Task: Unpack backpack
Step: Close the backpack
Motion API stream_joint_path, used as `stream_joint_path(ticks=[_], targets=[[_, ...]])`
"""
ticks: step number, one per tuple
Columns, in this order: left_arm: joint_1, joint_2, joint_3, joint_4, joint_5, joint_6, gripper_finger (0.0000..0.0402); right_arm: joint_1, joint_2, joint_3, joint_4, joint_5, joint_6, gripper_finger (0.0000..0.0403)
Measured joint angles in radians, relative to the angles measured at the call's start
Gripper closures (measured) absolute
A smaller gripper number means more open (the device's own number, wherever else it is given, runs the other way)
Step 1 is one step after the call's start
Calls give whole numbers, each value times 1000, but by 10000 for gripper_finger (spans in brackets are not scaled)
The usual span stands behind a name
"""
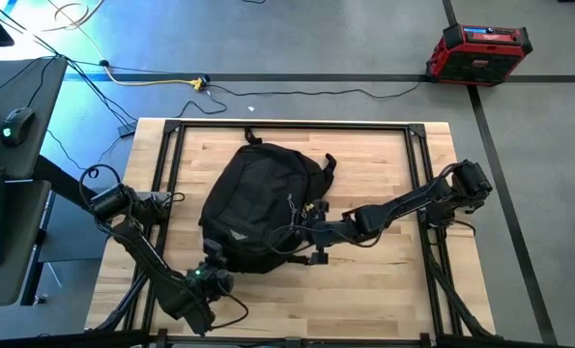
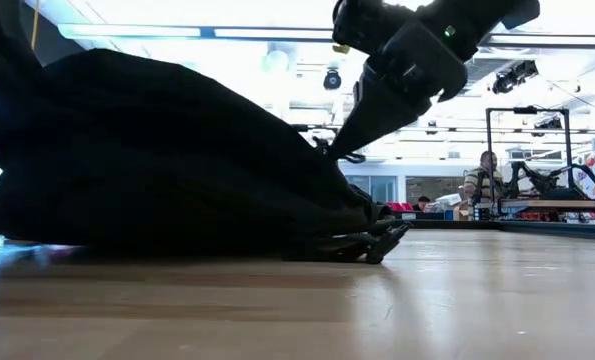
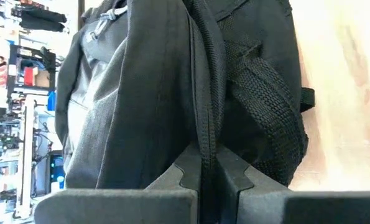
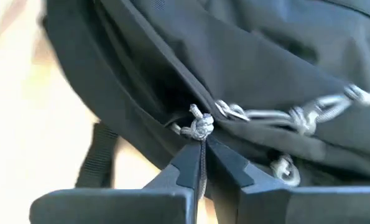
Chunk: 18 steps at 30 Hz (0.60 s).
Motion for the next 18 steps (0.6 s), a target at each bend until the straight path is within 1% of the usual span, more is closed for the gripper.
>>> stream_joint_path(ticks=[4, 8, 14, 18], targets=[[-16, -1, 0, 60, 29, 63, 401, -33, 0, 0, -141, 86, 102, 401], [-34, -19, 1, 118, 55, 98, 402, -71, 0, 2, -251, 129, 165, 402], [-48, -28, 1, 165, 129, 108, 401, -128, 0, 3, -275, 191, 192, 403], [-48, -28, 1, 169, 151, 108, 402, -139, 0, 3, -252, 219, 156, 403]])
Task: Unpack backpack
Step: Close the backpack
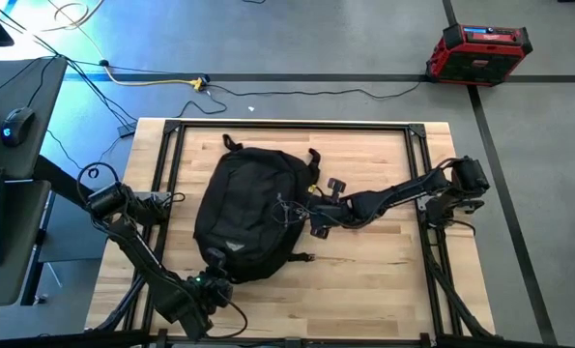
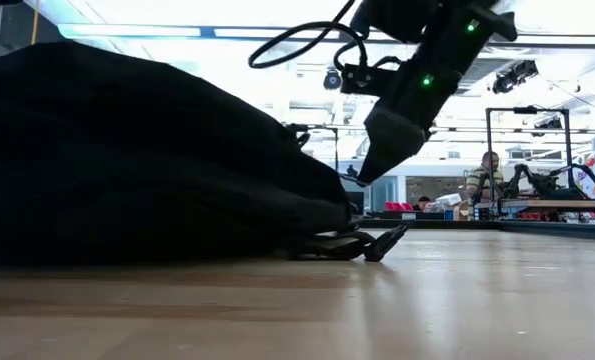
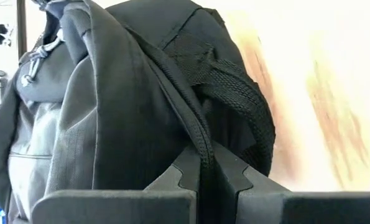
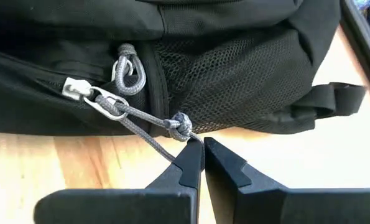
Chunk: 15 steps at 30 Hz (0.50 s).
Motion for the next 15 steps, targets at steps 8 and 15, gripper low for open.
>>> stream_joint_path(ticks=[8, 15], targets=[[6, 0, 0, 41, 20, 17, 402, -31, 0, 3, -105, 96, 92, 403], [22, -1, 0, 93, -17, 74, 402, -47, 0, -1, -96, 114, 83, 403]])
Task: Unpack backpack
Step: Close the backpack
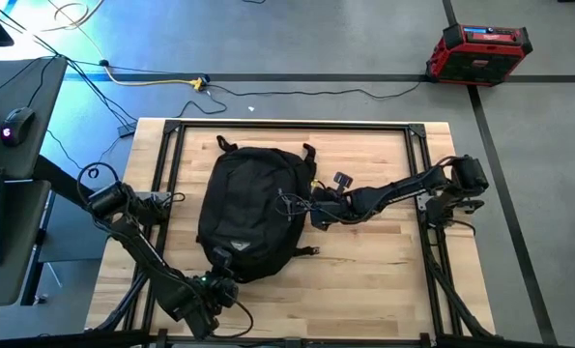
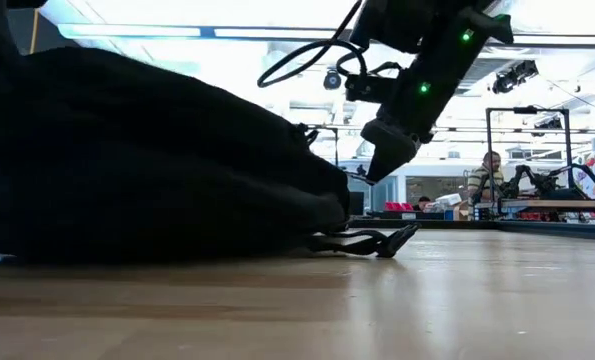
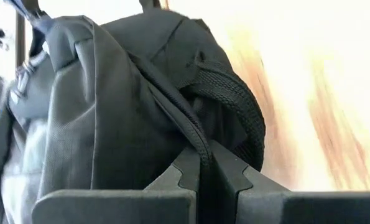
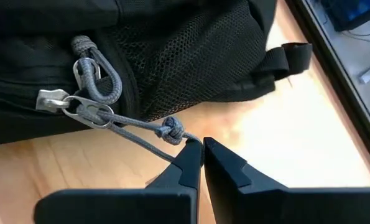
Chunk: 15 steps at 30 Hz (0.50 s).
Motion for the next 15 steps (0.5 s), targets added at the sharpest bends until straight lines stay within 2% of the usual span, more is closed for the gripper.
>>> stream_joint_path(ticks=[5, 10, 12, 15], targets=[[41, 0, 0, 148, -43, 181, 401, 54, -1, -3, -48, 40, -23, 403], [94, -1, 0, 309, -10, 328, 401, 108, -2, -7, -79, -142, 20, 401], [116, -1, 0, 395, 3, 384, 401, 139, -2, -7, -90, -176, 24, 389], [150, -1, 0, 511, 60, 472, 401, 179, -2, -6, -158, -175, 29, 351]])
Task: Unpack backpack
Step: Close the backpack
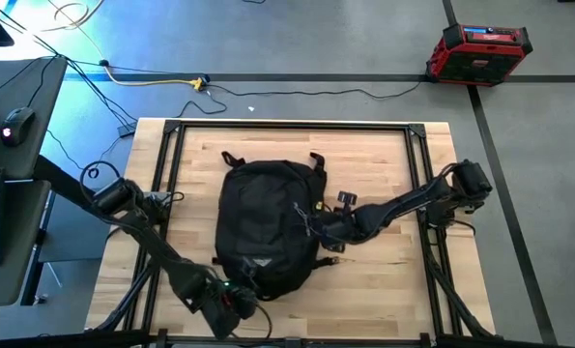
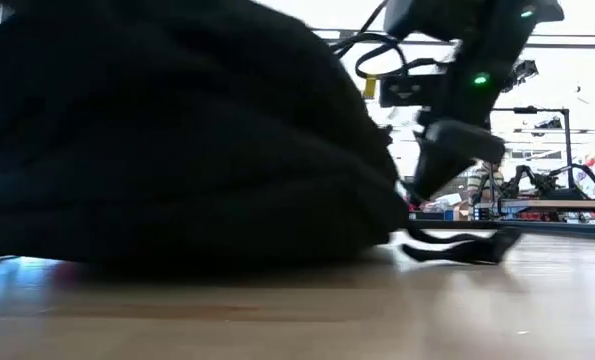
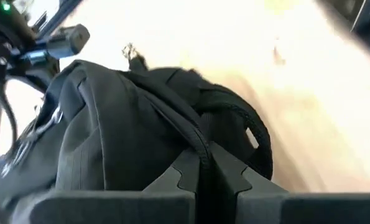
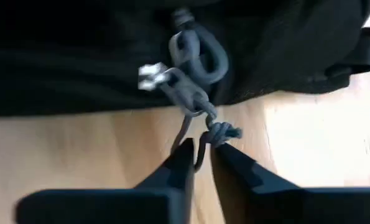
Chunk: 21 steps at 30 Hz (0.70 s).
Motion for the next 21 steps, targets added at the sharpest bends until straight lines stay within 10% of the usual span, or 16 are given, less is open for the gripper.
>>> stream_joint_path(ticks=[8, 16, 21], targets=[[46, 0, 0, 108, 78, 100, 401, 51, -57, 2, -213, 104, 58, 226], [41, 0, 0, 107, 137, 66, 401, -3, -146, 3, -22, 253, -190, 165], [18, 0, -1, 51, 127, 16, 401, -139, -149, 3, 168, 136, -289, 160]])
